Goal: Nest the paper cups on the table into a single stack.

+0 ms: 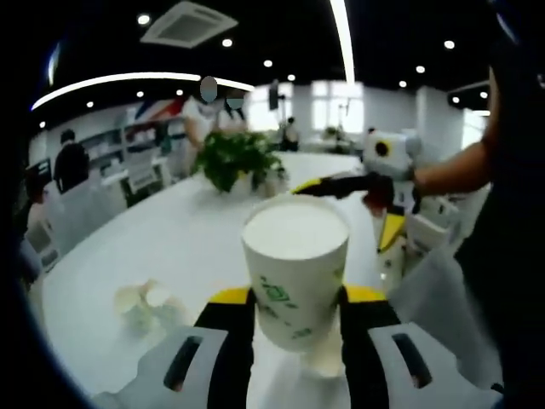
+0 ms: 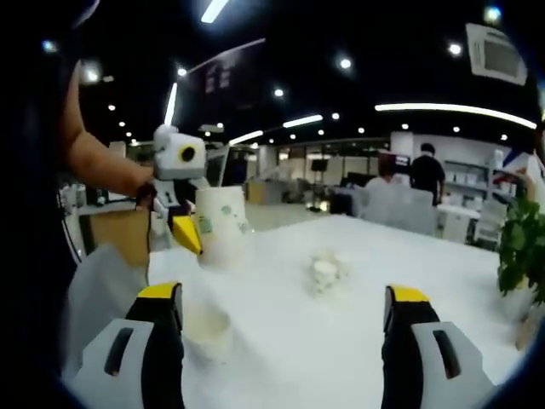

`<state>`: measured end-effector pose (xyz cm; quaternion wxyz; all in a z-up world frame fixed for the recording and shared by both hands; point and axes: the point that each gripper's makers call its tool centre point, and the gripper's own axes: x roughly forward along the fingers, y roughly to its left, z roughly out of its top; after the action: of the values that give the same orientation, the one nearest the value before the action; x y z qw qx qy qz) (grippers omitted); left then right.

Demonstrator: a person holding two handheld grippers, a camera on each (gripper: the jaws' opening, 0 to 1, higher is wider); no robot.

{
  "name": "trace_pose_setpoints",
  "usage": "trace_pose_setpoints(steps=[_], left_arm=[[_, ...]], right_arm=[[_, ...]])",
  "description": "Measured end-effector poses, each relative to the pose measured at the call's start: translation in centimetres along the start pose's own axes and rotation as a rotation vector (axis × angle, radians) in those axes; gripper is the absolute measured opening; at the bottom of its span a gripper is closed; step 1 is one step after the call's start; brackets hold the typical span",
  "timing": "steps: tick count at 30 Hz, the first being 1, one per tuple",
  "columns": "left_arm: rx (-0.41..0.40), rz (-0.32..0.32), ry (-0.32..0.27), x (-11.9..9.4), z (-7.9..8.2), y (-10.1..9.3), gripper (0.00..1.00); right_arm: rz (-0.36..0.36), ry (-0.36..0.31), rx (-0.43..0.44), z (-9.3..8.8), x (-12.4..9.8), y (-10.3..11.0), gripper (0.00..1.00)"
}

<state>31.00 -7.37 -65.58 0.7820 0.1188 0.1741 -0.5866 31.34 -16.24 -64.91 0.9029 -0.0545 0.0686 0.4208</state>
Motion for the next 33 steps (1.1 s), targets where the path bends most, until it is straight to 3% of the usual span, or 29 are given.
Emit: trace_pose_setpoints(steps=[12,16,25,33], left_arm=[[-0.006,-0.01,-0.025,-0.6,0.0,-2.2,0.38],[-0.012,0.002,-0.058,-0.9,0.6,-2.4,0.38],[-0.014,0.03,-0.14,-2.2,2.6,-2.1,0.39],[-0.024,0.029,-0.205,-2.9,4.2,-1.8,0.38]], right_arm=[[0.076,-0.007,-0.014,1.2,0.8,2.0,0.89],[0.109,-0.001,-0.016,1.5,1.1,2.8,0.85],[0.196,-0.033,0.071,3.4,1.8,4.5,0.65],[0.265,-0.024,0.202,3.6,1.9,5.5,0.31]])
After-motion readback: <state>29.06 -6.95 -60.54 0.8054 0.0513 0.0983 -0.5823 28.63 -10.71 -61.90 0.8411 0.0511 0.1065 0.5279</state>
